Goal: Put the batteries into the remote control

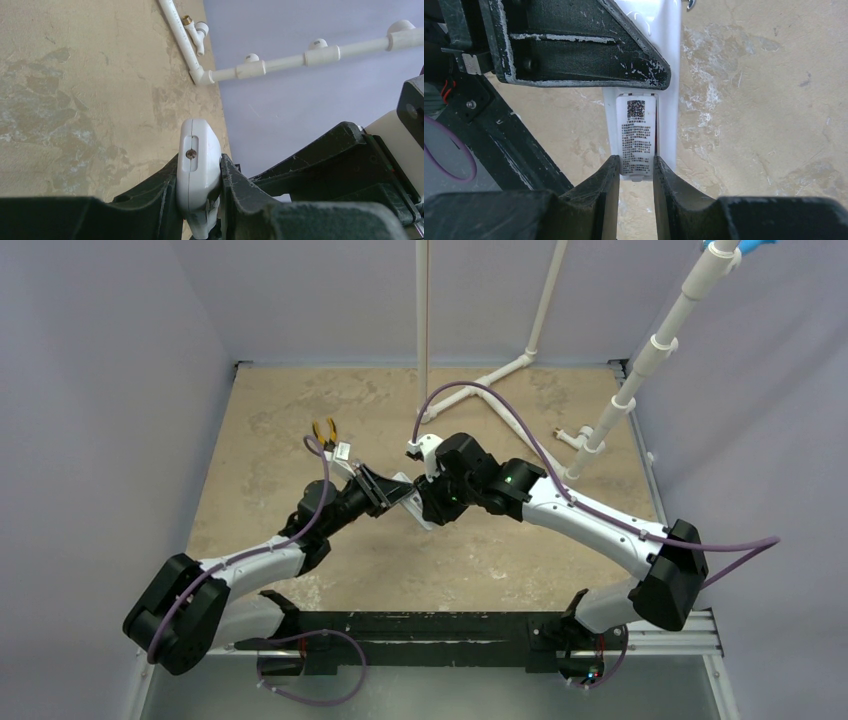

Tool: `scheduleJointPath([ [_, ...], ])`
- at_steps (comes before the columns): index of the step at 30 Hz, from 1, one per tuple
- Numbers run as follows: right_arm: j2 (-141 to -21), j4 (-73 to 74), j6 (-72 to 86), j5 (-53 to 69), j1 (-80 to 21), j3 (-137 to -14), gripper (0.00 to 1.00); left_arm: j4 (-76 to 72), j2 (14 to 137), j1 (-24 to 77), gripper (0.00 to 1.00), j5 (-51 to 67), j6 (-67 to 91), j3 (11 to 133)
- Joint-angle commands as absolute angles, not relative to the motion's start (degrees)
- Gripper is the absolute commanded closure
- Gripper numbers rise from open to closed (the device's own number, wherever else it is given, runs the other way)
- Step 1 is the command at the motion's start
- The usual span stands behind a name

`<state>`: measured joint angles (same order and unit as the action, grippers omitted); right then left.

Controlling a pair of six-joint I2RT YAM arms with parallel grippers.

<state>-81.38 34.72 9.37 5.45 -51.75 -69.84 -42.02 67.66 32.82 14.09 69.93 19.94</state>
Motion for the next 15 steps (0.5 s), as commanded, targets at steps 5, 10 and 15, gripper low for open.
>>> scheduleJointPath([
  [5, -81.83, 31.87, 9.41, 4.76, -52.23, -71.76, 0.89, -50.13, 68.92, 33.40, 1.00, 15.36, 72.56, 20.73],
  [10, -81.89, 31.82, 9.13, 4.45, -52.21, -71.81, 0.85, -51.95, 69.77, 33.40, 1.00, 15.58, 73.45, 20.37],
  [15, -82.11, 32.12, 8.77, 3.52, -52.21, -71.75, 0.84, -52.23, 69.30, 33.40, 1.00, 15.56, 73.63, 20.07],
])
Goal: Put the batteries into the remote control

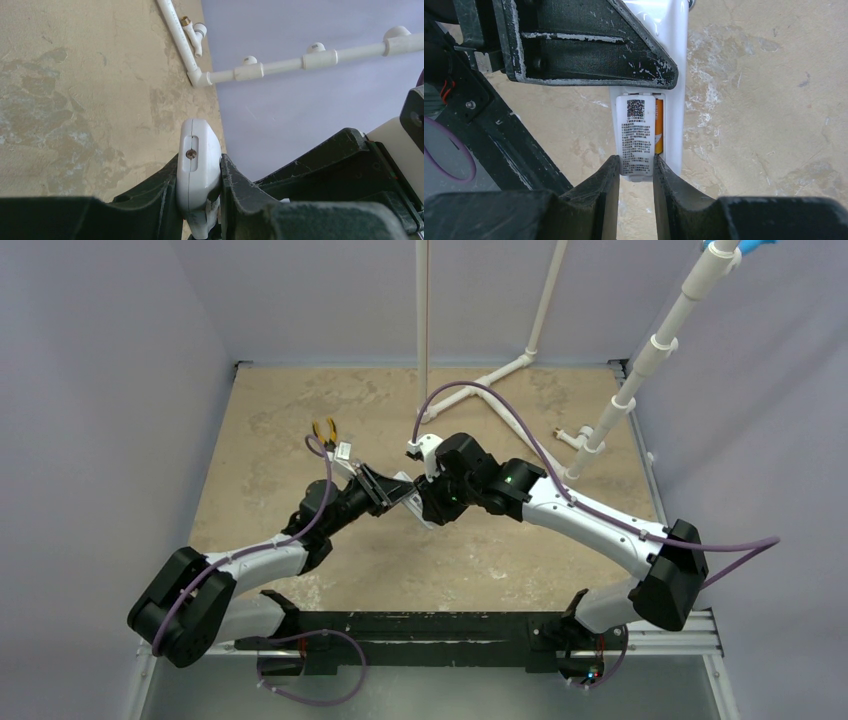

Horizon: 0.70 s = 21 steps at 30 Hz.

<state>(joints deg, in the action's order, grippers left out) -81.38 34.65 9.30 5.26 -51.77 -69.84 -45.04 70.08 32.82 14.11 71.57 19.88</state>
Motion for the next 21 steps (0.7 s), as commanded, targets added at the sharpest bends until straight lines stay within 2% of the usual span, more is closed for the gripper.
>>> scheduleJointPath([
  [1, -82.11, 32.22, 8.62, 3.30, -52.21, -71.74, 0.84, -52.07, 69.12, 33.40, 1.00, 15.56, 73.57, 20.05],
  [21, -82.43, 35.24, 7.32, 1.19, -52.19, -73.97, 0.87, -46.40, 65.32, 33.44, 1.00, 13.80, 69.96, 20.79],
])
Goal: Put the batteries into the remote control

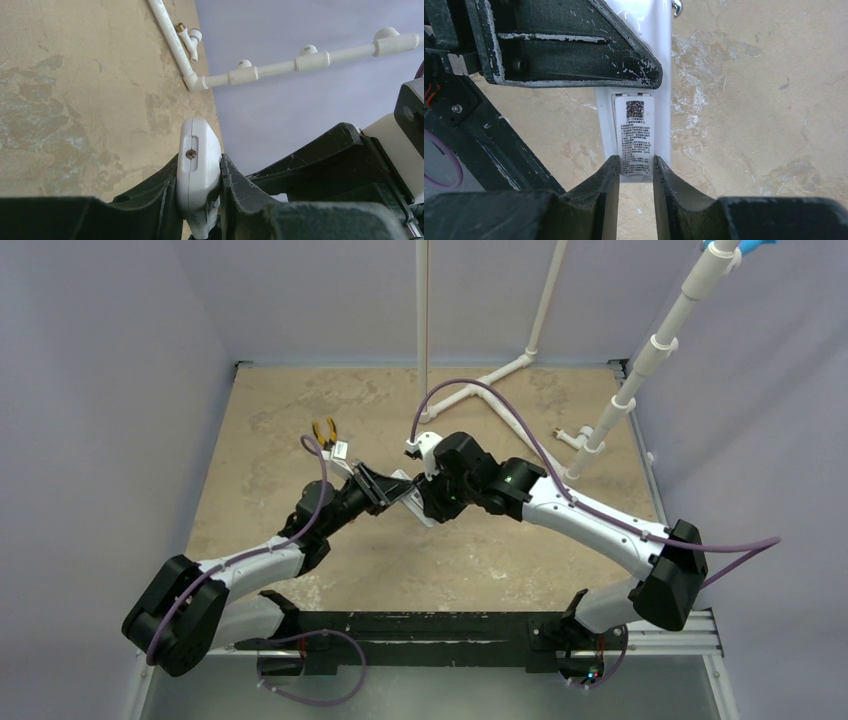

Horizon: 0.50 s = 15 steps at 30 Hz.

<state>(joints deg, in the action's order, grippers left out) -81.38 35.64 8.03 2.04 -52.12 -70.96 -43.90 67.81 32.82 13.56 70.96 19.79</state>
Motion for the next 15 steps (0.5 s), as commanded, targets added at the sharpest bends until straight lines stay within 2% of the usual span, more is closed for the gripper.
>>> scheduleJointPath([
  [1, -82.60, 35.23, 7.35, 1.35, -52.20, -74.14, 0.87, -46.26, 65.23, 33.42, 1.00, 13.79, 69.90, 20.89],
  [15, -84.20, 34.99, 6.95, 2.52, -52.21, -74.97, 0.86, -46.61, 66.16, 33.40, 1.00, 13.82, 69.98, 21.11],
])
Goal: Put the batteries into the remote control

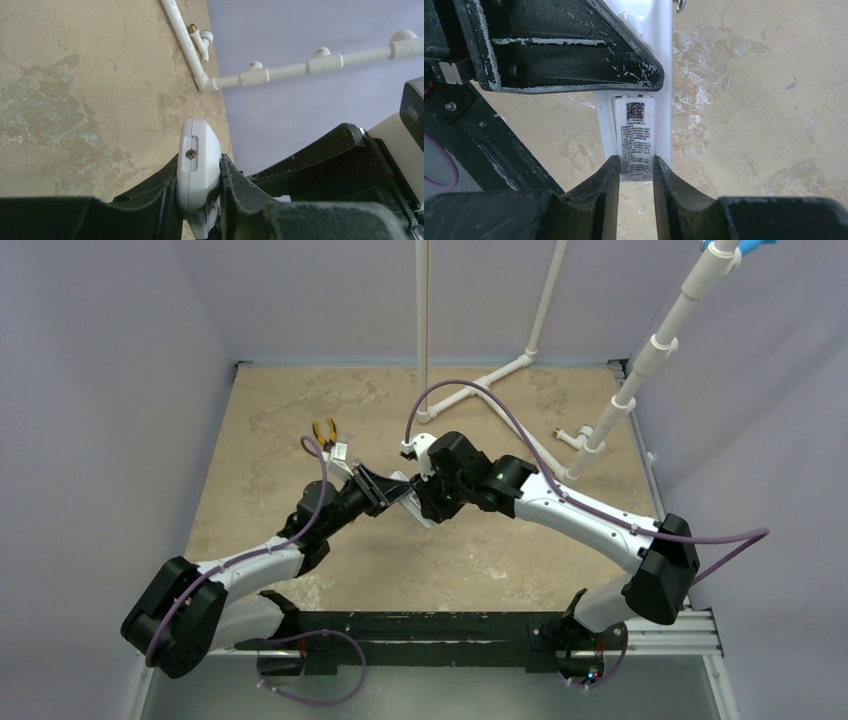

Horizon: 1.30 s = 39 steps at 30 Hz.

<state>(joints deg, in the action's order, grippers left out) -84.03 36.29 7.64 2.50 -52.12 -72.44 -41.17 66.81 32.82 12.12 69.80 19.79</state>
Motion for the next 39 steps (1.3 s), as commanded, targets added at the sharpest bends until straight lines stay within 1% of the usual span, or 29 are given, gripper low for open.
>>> scheduleJointPath([
  [1, -84.12, 34.92, 6.99, 2.62, -52.21, -74.97, 0.85, -46.71, 66.30, 33.40, 1.00, 13.90, 70.07, 21.17],
  [6, -84.29, 35.50, 6.57, 2.90, -52.25, -75.25, 0.83, -47.91, 67.23, 33.40, 1.00, 13.90, 70.43, 20.94],
  [13, -84.38, 36.61, 5.89, 3.29, -52.21, -75.37, 0.87, -48.50, 67.76, 33.40, 1.00, 13.83, 70.65, 20.77],
  [39, -84.90, 37.24, 5.61, 5.53, -52.21, -75.41, 0.87, -49.74, 69.34, 33.40, 1.00, 14.14, 71.01, 20.69],
])
